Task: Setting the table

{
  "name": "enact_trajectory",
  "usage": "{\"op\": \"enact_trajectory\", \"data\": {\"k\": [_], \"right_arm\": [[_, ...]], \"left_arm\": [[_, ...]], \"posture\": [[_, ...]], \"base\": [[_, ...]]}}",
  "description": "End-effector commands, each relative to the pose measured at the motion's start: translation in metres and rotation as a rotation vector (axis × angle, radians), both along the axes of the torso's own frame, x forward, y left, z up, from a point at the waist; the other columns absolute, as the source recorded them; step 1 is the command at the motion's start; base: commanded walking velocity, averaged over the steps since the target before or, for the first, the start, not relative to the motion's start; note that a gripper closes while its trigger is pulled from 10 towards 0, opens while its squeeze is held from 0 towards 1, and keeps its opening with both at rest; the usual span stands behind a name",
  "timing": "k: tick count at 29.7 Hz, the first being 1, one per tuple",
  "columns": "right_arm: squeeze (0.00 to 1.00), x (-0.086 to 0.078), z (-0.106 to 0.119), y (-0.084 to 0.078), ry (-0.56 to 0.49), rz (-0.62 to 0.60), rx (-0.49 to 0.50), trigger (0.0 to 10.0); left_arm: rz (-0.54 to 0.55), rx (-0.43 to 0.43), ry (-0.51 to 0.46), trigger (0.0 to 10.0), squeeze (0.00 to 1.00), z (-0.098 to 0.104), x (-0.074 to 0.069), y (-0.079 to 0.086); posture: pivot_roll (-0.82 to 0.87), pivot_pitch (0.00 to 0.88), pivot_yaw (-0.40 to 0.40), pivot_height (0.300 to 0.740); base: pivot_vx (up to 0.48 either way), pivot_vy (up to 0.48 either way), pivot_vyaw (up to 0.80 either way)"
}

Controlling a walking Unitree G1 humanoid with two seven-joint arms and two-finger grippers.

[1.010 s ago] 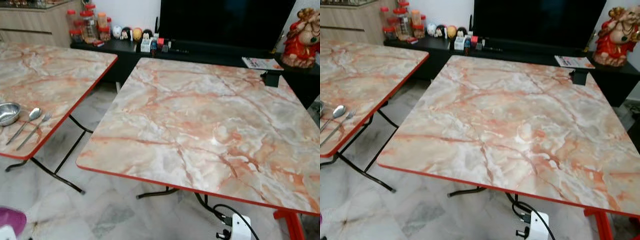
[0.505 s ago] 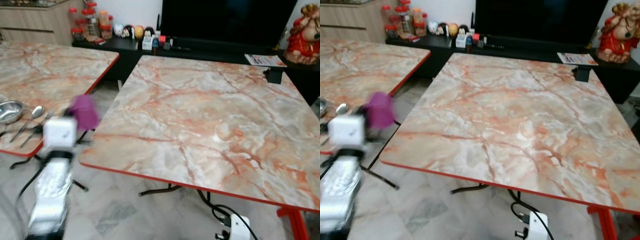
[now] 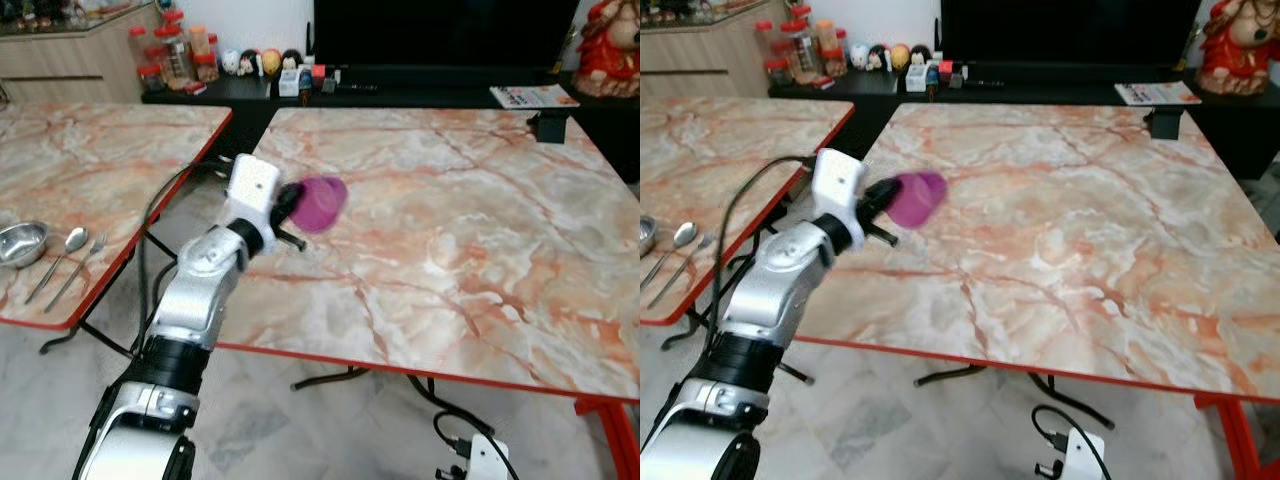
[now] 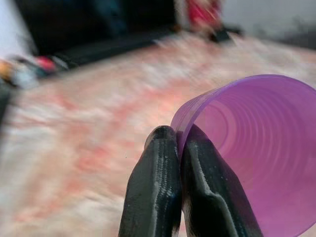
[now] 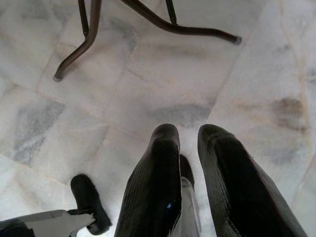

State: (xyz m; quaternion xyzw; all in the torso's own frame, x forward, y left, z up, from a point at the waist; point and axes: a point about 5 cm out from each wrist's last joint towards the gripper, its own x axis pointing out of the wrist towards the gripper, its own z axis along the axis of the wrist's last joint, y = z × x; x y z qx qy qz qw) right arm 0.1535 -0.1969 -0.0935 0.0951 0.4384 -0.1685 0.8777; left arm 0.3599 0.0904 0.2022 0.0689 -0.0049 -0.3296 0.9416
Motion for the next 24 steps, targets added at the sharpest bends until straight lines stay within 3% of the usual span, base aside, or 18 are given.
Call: {"op": "enact_trajectory", "data": {"k": [1, 2, 6, 7, 10, 11, 15, 18, 24], "right_arm": [[0.00, -0.002, -0.001, 0.000, -0.002, -0.022, 0.001, 10.0], [0.00, -0.002, -0.001, 0.000, -0.002, -0.022, 0.001, 10.0], [0.00, -0.003, -0.001, -0.001, 0.002, -0.027, 0.002, 10.0], [0.00, -0.003, -0.001, -0.001, 0.002, -0.027, 0.002, 10.0], [0.00, -0.004, -0.002, 0.003, 0.004, -0.022, 0.008, 10.0], [0.00, -0.004, -0.002, 0.003, 0.004, -0.022, 0.008, 10.0], [0.00, -0.003, -0.001, 0.005, 0.001, -0.023, 0.012, 10.0], [0.00, -0.003, -0.001, 0.004, 0.002, -0.026, 0.013, 10.0], [0.00, -0.004, -0.002, 0.003, 0.003, -0.030, 0.014, 10.0]], "left_arm": [[-0.021, 0.059, 0.059, 10.0, 0.00, 0.001, 0.005, 0.001], [-0.021, 0.059, 0.059, 10.0, 0.00, 0.001, 0.005, 0.001], [-0.069, 0.194, 0.106, 10.0, 0.00, 0.013, 0.016, 0.003], [-0.069, 0.194, 0.106, 10.0, 0.00, 0.013, 0.016, 0.003], [-0.049, 0.334, 0.115, 10.0, 0.00, 0.010, 0.025, 0.006], [-0.049, 0.334, 0.115, 10.0, 0.00, 0.010, 0.025, 0.006], [-0.117, 0.389, 0.176, 10.0, 0.00, -0.003, 0.025, -0.002], [-0.171, 0.485, 0.184, 10.0, 0.00, -0.019, 0.024, -0.009], [-0.161, 0.506, 0.220, 10.0, 0.00, -0.034, 0.024, -0.016]], "posture": [[-0.02, 0.000, 0.090, 0.740], [-0.02, 0.000, 0.090, 0.740], [-0.01, 0.000, 0.090, 0.740], [-0.01, 0.000, 0.090, 0.740], [-0.01, 0.000, 0.096, 0.740], [-0.01, 0.000, 0.096, 0.740], [-0.01, 0.000, 0.094, 0.740], [-0.01, 0.000, 0.093, 0.740], [-0.02, 0.000, 0.095, 0.740]], "base": [[0.000, 0.000, 0.00], [0.000, 0.000, 0.00], [0.000, 0.000, 0.00], [0.000, 0.000, 0.00], [0.000, 0.000, 0.00], [0.000, 0.000, 0.00], [0.000, 0.000, 0.00], [0.000, 0.000, 0.00], [0.000, 0.000, 0.00]]}}
